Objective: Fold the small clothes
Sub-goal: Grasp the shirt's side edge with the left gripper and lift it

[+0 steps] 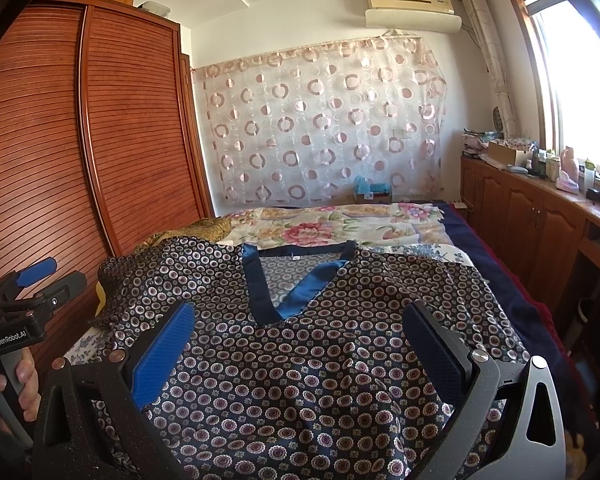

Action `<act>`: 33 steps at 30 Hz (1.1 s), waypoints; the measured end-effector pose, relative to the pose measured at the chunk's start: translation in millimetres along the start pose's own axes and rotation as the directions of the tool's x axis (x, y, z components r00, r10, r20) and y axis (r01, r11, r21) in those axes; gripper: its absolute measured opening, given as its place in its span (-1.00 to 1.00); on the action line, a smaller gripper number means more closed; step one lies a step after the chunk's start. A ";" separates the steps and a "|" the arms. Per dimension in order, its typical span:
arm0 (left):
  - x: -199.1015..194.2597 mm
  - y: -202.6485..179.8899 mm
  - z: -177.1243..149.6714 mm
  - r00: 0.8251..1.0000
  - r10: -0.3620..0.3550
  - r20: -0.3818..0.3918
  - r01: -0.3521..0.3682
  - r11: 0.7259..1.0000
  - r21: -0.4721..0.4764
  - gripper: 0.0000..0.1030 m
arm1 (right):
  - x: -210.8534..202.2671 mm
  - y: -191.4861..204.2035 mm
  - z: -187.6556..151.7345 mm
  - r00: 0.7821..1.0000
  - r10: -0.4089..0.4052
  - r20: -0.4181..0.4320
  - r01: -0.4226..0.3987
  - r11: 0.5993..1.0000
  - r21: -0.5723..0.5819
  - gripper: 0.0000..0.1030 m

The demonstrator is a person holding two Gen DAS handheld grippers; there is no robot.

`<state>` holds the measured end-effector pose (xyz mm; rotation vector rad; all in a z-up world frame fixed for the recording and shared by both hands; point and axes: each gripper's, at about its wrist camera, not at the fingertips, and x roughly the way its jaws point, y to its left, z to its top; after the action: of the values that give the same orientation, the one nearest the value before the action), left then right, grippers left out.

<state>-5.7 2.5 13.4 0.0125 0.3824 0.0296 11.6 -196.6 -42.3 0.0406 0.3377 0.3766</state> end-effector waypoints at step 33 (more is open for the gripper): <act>73.6 163.2 -82.7 0.935 0.112 -0.336 -0.147 0.986 -0.080 0.91 | 122.2 29.8 -14.6 0.942 0.156 -0.296 -0.187 0.979 -0.078 0.97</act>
<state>27.3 168.5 -87.9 -0.0716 0.7164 0.1846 103.1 -124.3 -91.6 -0.0898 0.6060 0.5755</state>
